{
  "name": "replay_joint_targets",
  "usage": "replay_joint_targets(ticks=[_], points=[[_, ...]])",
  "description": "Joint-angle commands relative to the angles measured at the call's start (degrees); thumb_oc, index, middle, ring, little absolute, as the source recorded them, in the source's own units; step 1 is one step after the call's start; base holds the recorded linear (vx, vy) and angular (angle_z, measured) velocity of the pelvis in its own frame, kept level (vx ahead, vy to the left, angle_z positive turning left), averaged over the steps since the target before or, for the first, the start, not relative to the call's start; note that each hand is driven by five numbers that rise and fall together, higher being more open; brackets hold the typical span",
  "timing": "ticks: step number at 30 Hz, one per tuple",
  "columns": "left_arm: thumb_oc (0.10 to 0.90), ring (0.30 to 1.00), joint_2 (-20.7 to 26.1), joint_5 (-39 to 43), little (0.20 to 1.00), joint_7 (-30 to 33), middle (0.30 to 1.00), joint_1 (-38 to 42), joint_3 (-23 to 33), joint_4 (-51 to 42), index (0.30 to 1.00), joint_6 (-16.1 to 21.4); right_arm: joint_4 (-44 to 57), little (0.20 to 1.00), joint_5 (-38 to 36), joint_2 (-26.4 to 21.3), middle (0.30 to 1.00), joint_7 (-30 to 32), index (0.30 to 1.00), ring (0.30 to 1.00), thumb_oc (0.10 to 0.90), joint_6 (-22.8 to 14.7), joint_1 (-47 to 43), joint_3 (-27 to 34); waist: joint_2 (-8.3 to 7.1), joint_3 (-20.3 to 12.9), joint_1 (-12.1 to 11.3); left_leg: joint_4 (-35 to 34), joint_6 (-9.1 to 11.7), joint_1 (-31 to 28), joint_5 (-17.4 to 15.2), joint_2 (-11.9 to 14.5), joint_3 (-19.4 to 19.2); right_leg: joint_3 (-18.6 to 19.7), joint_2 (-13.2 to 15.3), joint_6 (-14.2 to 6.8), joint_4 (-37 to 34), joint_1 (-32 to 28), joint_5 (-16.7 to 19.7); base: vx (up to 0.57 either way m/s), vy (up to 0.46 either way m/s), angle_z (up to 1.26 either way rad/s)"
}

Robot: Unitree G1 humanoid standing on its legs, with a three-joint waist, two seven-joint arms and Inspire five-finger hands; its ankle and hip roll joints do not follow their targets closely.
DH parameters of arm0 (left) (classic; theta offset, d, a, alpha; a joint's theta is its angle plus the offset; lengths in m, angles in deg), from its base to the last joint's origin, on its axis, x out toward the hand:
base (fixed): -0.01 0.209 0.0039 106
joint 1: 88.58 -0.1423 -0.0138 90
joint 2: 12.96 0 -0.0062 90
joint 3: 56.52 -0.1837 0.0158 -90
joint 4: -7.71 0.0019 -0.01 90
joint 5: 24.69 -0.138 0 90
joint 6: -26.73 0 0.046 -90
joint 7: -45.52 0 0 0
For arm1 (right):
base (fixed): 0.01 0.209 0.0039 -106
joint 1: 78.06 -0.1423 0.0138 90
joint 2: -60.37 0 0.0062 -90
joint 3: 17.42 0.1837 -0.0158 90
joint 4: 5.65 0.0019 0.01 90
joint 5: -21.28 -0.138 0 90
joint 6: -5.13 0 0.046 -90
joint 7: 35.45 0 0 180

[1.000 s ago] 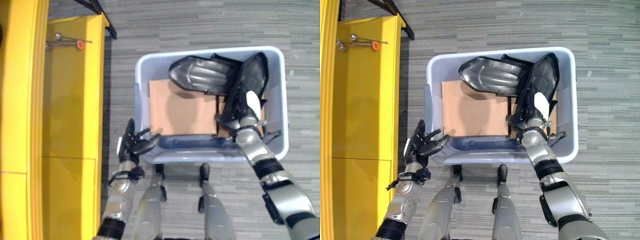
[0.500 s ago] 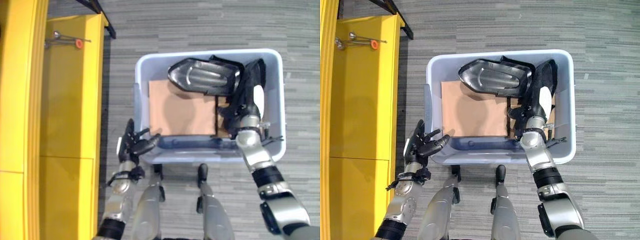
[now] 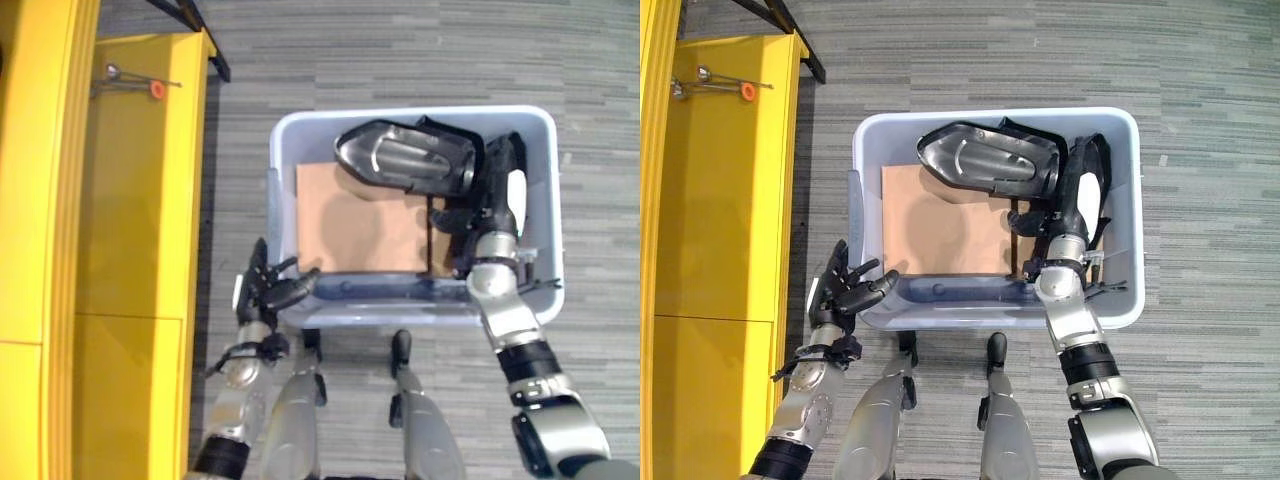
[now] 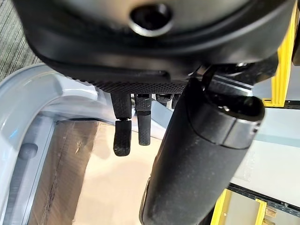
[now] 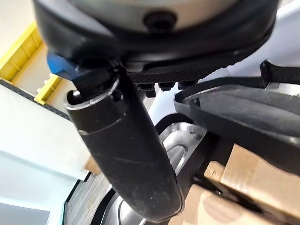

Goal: Move parts from the plastic box to the shelf.

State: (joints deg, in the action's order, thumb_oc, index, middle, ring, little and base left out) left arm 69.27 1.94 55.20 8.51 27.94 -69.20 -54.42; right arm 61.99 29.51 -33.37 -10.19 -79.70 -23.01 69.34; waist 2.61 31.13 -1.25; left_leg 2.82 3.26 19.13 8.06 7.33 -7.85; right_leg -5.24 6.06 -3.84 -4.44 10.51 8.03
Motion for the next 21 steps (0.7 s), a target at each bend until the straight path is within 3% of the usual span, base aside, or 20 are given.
replay_joint_targets(ticks=[1, 13, 21], points=[[0.900, 1.000, -1.5, -0.2, 1.000, -0.4, 1.000, -3.9, -2.6, 0.7, 1.000, -1.9, 12.0, 1.000, 0.6, -2.3, 1.000, 3.5, 1.000, 1.000, 0.900, -5.1, -2.0, 4.2, -0.74, -1.3, 2.3, 6.0, 7.7, -4.0, -5.1, 6.0, 4.6, -1.4, 4.3, 0.8, 4.6, -3.2, 0.6, 0.00, 0.000, 0.00], [0.900, 1.000, -1.8, -0.6, 1.000, -0.4, 1.000, -5.2, -2.6, 0.1, 1.000, -2.1, 25.6, 1.000, 3.6, -0.1, 1.000, 2.5, 1.000, 1.000, 0.900, -6.0, 10.3, 11.0, -1.41, -1.3, 4.1, 5.7, 7.6, -5.4, -5.0, 6.0, 4.5, -1.3, 4.2, 0.8, 5.1, -3.4, 0.4, 0.00, 0.000, 0.00], [0.900, 1.000, -1.3, -1.2, 1.000, -1.0, 1.000, -6.1, -1.8, 0.1, 1.000, -2.5, 31.8, 1.000, 0.4, 2.7, 1.000, -1.3, 1.000, 1.000, 0.900, -7.5, 17.4, 11.7, -1.99, -1.3, 5.4, 5.4, 7.7, -6.3, -4.6, 6.1, 4.2, -1.3, 4.2, 0.6, 5.4, -3.6, 0.3, 0.00, -0.001, 0.00]])
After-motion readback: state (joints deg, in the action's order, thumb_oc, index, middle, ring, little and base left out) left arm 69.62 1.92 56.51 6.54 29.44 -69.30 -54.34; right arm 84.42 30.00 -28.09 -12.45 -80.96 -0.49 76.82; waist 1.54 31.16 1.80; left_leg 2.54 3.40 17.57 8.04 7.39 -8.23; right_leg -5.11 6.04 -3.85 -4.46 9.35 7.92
